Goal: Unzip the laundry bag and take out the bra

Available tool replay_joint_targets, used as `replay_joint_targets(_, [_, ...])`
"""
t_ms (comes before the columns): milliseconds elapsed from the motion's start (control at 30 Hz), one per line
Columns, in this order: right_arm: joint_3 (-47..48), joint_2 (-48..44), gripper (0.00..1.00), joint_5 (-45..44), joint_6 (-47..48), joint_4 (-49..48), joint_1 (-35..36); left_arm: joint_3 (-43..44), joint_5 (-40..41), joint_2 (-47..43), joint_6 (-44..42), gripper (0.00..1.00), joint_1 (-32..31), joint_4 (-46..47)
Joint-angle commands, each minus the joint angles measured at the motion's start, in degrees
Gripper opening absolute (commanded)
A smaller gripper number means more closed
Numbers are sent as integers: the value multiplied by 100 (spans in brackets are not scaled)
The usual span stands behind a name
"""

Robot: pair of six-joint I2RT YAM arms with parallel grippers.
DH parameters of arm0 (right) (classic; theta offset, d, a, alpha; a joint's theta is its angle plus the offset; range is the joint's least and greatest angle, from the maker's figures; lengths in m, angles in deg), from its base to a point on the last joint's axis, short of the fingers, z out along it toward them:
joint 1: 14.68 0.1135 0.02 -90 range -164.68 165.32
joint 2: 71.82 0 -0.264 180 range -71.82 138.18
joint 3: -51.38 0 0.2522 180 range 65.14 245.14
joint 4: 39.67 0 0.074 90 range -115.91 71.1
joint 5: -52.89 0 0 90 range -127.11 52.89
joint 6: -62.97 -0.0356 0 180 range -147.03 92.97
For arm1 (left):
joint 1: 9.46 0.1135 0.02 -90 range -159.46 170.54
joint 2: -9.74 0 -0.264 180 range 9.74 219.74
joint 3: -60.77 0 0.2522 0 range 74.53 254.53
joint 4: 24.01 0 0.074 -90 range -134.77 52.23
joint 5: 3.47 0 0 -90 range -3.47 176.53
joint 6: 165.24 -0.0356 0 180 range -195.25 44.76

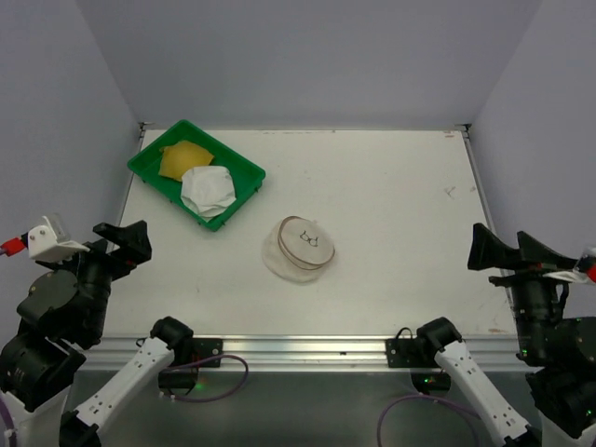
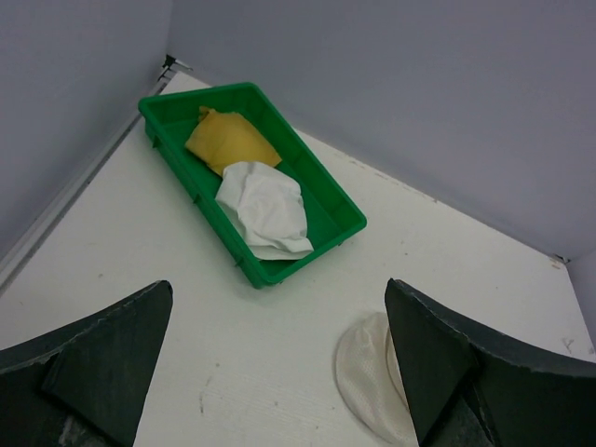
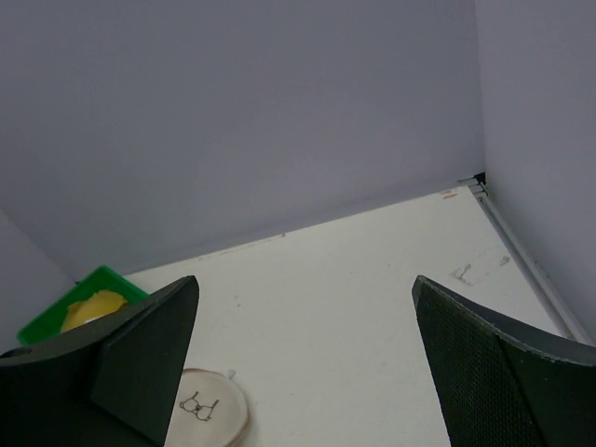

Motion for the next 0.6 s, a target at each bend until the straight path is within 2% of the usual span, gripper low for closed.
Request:
replay_joint_targets(0, [-55, -327, 99, -149, 371, 104, 14, 59, 337, -200, -271, 100, 32, -501])
replay_joint_targets(267, [-380, -829, 99, 290, 380, 112, 5, 86, 433, -754, -315, 100, 23, -607])
replay_joint_targets(567, [-512, -671, 99, 589, 380, 191, 5, 235, 733, -948, -201, 100, -30, -879])
